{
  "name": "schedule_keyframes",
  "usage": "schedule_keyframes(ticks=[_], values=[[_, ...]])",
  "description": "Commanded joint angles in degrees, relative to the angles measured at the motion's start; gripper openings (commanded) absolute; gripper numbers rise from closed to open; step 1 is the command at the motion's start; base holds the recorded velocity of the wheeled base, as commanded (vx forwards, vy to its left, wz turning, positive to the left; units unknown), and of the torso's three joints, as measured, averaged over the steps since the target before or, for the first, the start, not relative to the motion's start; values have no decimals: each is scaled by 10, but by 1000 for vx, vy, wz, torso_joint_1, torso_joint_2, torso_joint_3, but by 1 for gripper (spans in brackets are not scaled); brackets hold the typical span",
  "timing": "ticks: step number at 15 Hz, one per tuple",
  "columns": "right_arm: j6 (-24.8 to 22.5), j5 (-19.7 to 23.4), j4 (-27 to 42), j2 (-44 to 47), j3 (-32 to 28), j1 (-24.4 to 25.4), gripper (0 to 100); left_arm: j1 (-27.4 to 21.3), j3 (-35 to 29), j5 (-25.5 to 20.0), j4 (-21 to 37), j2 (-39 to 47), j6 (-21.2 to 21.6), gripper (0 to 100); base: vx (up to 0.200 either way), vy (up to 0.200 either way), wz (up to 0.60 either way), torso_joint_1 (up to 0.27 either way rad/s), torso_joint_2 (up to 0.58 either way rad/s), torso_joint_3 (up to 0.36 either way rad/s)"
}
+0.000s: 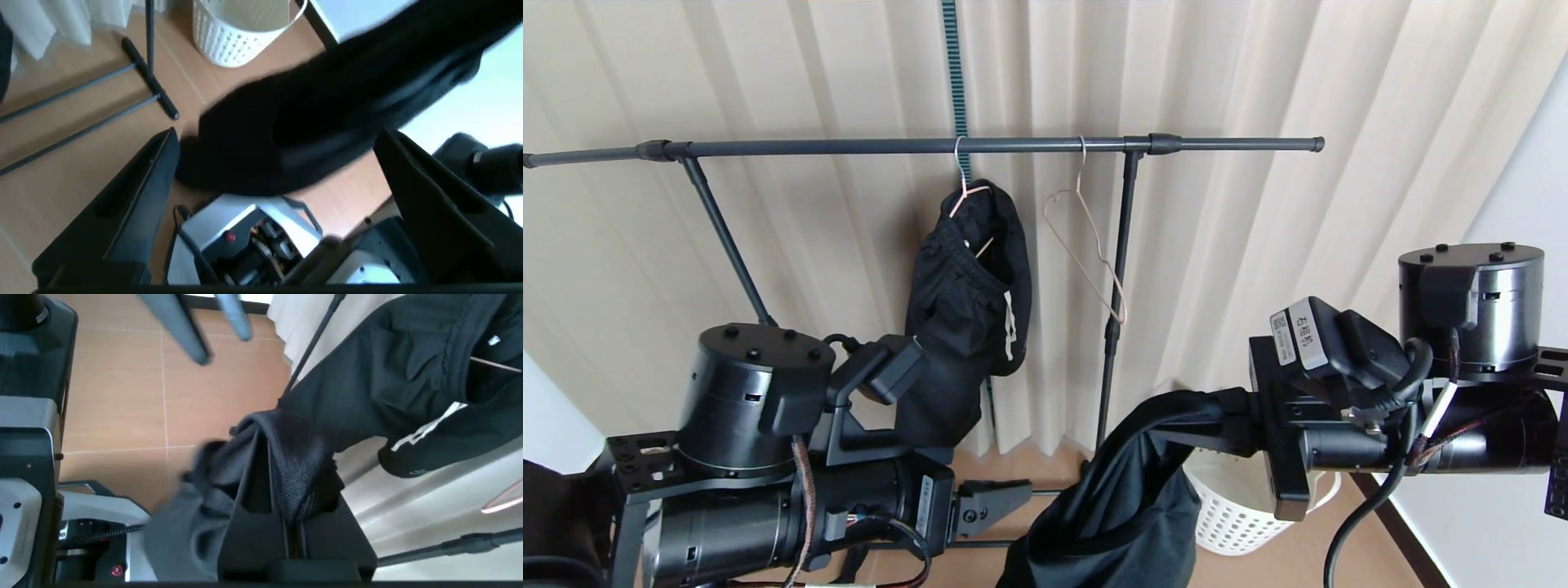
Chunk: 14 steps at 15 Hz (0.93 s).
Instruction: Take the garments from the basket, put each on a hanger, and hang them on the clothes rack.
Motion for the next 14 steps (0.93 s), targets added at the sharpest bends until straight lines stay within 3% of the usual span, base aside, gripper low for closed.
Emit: schedule_keyframes(ticks=[1,3,8,14], values=[[0,1,0,4,-6,7,0,-3,-1,-1,0,25,9,100,0,0,0,0,0,0],[1,0,0,5,-19,34,0,-20,-6,-2,-3,53,36,100,0,0,0,0,0,0],[1,-2,1,0,-26,57,0,-64,-21,-1,-50,115,37,100,0,0,0,0,0,0],[1,-2,0,-17,-24,57,0,-68,-57,5,-50,167,43,100,0,0,0,0,0,0]])
